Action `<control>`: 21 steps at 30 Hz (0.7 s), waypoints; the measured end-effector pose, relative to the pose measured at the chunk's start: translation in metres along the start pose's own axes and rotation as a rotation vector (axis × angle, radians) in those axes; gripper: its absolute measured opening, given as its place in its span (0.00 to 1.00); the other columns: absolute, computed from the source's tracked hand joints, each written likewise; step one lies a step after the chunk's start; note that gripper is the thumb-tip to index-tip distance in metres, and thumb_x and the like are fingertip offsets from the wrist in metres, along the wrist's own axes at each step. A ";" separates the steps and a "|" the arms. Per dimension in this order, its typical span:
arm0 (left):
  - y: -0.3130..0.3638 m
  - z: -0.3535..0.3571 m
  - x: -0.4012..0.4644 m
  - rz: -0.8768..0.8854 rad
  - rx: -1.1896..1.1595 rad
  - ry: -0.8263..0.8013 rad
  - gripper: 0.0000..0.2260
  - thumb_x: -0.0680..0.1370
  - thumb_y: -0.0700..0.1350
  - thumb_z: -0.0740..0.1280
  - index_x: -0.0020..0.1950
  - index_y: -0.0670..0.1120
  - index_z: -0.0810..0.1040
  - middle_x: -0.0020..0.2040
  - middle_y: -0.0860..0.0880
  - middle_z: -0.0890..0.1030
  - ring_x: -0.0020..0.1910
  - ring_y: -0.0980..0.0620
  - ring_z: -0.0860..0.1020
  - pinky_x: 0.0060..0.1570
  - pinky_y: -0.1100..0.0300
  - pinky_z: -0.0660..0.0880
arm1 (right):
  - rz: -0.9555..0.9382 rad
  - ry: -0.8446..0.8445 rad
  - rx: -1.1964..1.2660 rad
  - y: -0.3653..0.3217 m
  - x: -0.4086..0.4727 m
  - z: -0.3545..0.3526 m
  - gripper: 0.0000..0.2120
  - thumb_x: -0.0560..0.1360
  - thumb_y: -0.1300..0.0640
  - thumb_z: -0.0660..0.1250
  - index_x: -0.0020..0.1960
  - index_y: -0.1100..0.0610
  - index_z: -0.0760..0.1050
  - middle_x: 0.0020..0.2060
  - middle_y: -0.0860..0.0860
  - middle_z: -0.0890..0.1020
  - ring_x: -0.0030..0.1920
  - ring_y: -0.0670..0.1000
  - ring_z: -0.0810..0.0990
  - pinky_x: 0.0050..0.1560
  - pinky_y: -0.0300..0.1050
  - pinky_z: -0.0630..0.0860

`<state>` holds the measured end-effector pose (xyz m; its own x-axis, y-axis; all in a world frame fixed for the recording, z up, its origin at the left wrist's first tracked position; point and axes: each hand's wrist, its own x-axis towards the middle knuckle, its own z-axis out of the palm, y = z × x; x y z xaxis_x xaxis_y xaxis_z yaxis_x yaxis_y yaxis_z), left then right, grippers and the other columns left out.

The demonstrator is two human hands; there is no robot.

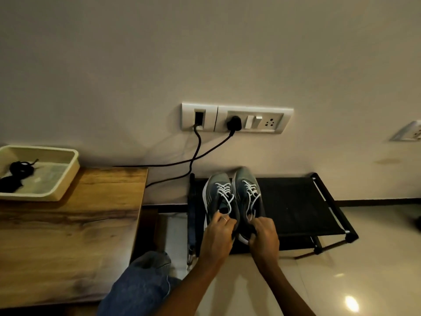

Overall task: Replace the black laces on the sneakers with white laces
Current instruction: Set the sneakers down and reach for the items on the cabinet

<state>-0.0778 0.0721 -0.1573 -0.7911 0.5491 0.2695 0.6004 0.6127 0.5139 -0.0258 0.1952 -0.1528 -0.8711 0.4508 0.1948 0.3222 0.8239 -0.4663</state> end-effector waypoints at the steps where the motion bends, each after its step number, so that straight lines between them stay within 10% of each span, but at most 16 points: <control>1: -0.005 0.007 0.001 0.011 -0.002 -0.003 0.19 0.55 0.41 0.83 0.42 0.47 0.83 0.42 0.52 0.83 0.48 0.51 0.81 0.42 0.64 0.79 | -0.012 -0.004 -0.010 0.005 0.001 0.006 0.18 0.57 0.78 0.70 0.40 0.60 0.78 0.36 0.51 0.76 0.40 0.54 0.76 0.31 0.31 0.64; 16: -0.020 0.016 0.001 -0.047 -0.088 -0.081 0.18 0.57 0.39 0.81 0.43 0.46 0.81 0.41 0.50 0.81 0.42 0.51 0.80 0.40 0.63 0.78 | -0.055 -0.155 -0.139 0.010 0.001 0.007 0.19 0.66 0.72 0.72 0.55 0.61 0.78 0.45 0.55 0.78 0.49 0.57 0.75 0.36 0.40 0.67; 19: -0.023 0.021 -0.001 -0.031 -0.142 -0.110 0.15 0.63 0.36 0.76 0.48 0.43 0.81 0.44 0.45 0.81 0.45 0.46 0.80 0.59 0.47 0.76 | -0.045 -0.200 -0.172 0.007 0.002 0.002 0.20 0.67 0.70 0.73 0.58 0.61 0.77 0.47 0.55 0.78 0.52 0.57 0.75 0.38 0.42 0.71; 21: -0.022 0.018 -0.002 -0.049 -0.157 -0.118 0.16 0.70 0.35 0.71 0.57 0.41 0.79 0.52 0.43 0.81 0.55 0.45 0.78 0.74 0.49 0.58 | -0.024 -0.218 -0.200 0.002 0.004 0.001 0.19 0.71 0.67 0.71 0.60 0.58 0.75 0.52 0.54 0.77 0.56 0.55 0.72 0.41 0.41 0.70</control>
<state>-0.0873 0.0672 -0.1841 -0.7943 0.5890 0.1487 0.5285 0.5494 0.6472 -0.0285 0.1985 -0.1539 -0.9313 0.3642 0.0039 0.3486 0.8944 -0.2802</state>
